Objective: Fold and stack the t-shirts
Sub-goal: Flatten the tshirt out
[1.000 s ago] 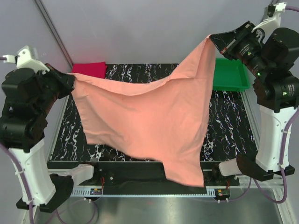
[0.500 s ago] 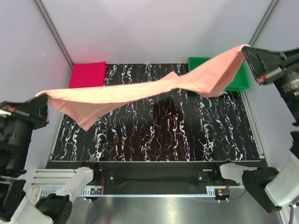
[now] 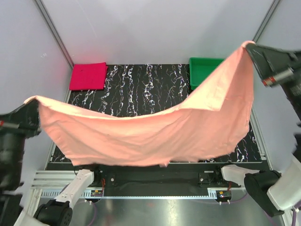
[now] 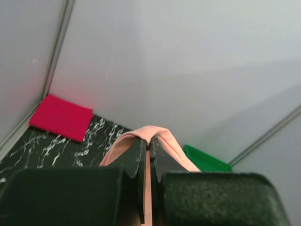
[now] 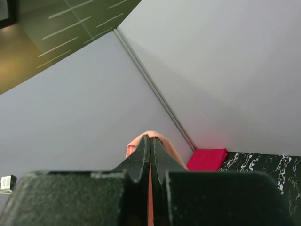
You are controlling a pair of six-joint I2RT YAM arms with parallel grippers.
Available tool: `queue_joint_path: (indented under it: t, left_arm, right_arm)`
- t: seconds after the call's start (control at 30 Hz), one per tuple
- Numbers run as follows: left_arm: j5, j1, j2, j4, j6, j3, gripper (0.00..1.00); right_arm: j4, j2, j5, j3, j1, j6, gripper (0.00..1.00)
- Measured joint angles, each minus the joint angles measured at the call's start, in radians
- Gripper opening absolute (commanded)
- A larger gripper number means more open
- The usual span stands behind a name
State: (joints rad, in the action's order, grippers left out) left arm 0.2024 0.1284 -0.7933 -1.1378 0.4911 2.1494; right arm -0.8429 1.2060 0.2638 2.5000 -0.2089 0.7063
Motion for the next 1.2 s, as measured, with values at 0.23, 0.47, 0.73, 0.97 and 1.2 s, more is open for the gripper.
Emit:
queue_joint_path:
  t: [0.23,0.47,0.73,0.97,1.2]
  left_arm:
    - [0.172,0.002,-0.139,0.031,0.062,-0.335,0.00]
    - [0.226,-0.124,-0.421,0.074,0.122,-0.660,0.00]
    - [0.130,-0.311,-0.692,0.225,0.121,-0.883,0.00]
    - [0.052,-0.334,-0.945,0.332,0.048,-0.829,0.00]
    - [0.018,-0.333,-0.988,0.371,-0.003,-0.744,0.00]
  right_arm:
    - [0.315,0.200,0.019,-0.349,0.000,0.006,0.00]
    - [0.422,0.627,0.026,-0.504,0.000,-0.010,0.00]
    - [0.419,1.008,0.050,-0.335,-0.001,-0.020,0.00]
    - [0.393,1.208,0.085,-0.102,-0.001,-0.013,0.00]
    - [0.383,1.212,0.102,-0.101,0.000,-0.013,0.00]
